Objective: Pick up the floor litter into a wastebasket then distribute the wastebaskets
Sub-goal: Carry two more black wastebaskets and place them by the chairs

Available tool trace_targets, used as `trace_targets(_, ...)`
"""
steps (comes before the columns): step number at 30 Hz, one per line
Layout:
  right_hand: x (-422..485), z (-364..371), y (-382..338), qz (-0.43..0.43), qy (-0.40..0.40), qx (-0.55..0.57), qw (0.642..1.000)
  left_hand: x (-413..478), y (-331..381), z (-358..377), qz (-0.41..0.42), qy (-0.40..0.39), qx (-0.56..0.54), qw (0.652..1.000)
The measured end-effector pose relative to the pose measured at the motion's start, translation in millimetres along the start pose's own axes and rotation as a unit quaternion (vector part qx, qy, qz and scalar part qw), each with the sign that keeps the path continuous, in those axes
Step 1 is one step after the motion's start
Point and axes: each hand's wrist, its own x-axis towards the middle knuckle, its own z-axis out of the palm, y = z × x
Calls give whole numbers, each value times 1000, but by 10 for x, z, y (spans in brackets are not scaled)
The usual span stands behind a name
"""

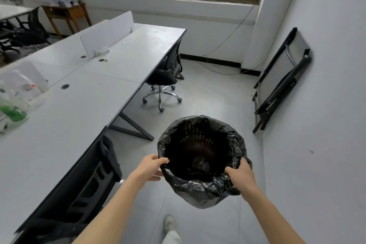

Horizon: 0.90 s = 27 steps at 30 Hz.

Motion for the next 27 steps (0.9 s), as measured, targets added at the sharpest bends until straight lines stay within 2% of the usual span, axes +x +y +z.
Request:
trace_targets(10, 2020, 428, -1249, 40, 18, -29, 999, 2041, 1526, -575, -29, -48, 98, 994)
trace_targets(18, 3977, 441, -1731, 109, -18, -47, 993, 3785, 2532, -368, -76, -89, 158, 981)
trace_targets(23, 5474, 376, -1995, 134, -48, -89, 986, 4813, 3092, -9, -110, -90, 135, 981)
trace_targets(27, 6547, 305, -2417, 138, -58, -152, 977, 5500, 3546, 249, -133, -75, 70, 986)
